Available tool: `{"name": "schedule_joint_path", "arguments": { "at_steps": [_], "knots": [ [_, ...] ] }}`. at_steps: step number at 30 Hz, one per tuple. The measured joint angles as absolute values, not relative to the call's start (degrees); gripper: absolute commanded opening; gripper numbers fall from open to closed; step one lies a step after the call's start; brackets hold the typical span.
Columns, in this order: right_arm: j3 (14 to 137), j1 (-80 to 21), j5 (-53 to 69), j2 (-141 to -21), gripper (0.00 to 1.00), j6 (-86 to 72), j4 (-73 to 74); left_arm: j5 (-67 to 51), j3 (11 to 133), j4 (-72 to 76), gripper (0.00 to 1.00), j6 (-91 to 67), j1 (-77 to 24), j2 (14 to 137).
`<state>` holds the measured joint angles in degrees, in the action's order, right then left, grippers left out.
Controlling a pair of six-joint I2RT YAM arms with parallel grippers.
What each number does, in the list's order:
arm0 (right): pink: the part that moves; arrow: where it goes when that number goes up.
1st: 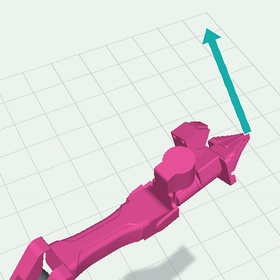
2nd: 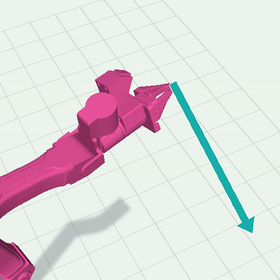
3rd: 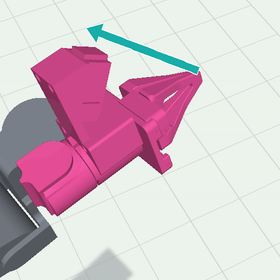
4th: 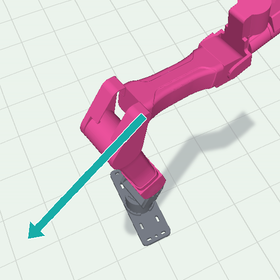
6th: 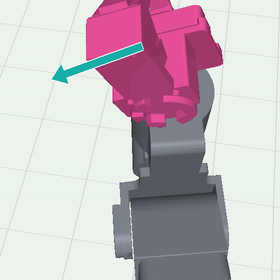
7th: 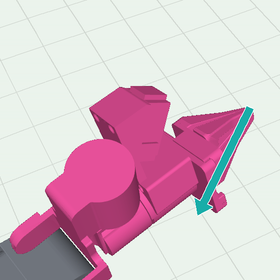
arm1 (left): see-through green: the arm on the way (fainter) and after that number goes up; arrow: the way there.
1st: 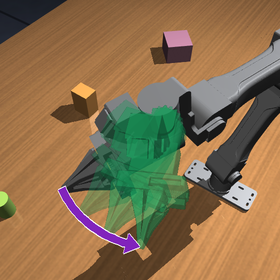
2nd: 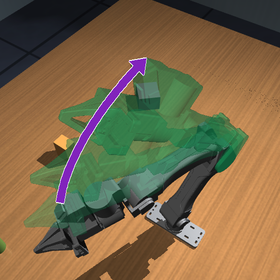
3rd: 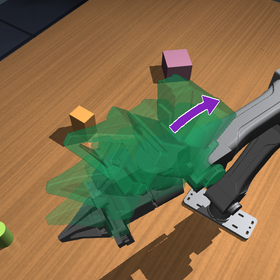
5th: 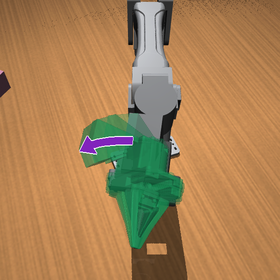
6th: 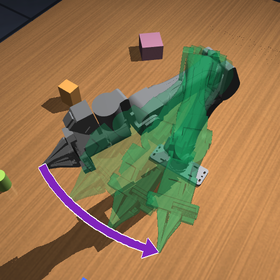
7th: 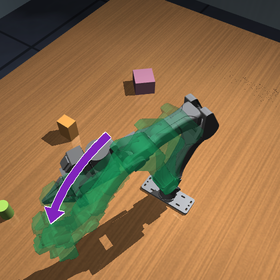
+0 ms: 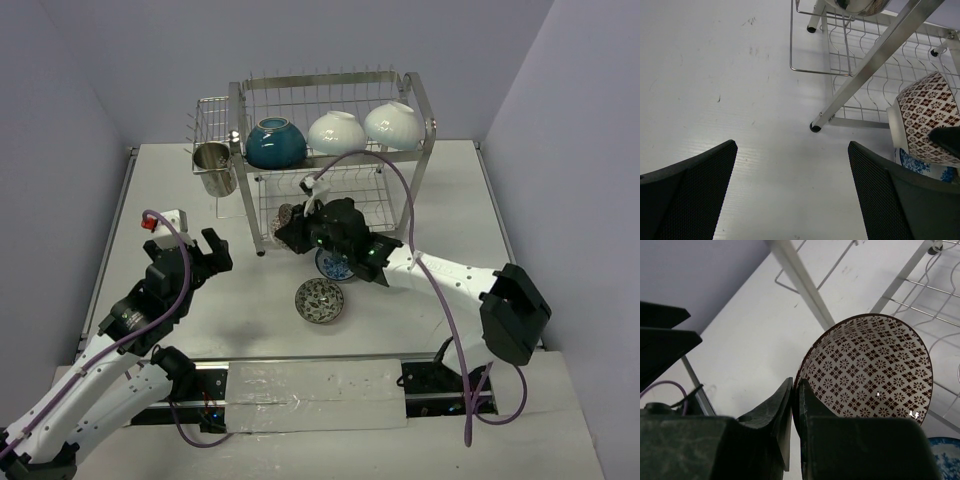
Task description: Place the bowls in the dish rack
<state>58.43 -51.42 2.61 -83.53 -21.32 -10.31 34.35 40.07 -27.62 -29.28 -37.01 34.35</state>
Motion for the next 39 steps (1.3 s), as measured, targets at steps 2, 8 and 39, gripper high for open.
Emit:
{"name": "schedule_joint_path", "arguments": {
  "at_steps": [2,8,39],
  "knots": [
    [56.4,-49.6,5.0,-83.6,0.0,-23.3,-14.6,34.3,40.1,-27.6,0.98,-29.2,-36.9,34.3],
    [51.4,-48.5,7.9,-84.9,0.0,-27.2,-25.9,34.3,40.1,-27.6,0.98,-29.2,-36.8,34.3],
    [44.7,-42.2,13.2,-98.1,0.0,-38.7,-60.0,32.8,39.6,-27.2,0.97,-29.1,-36.6,34.9]
  ]
}}
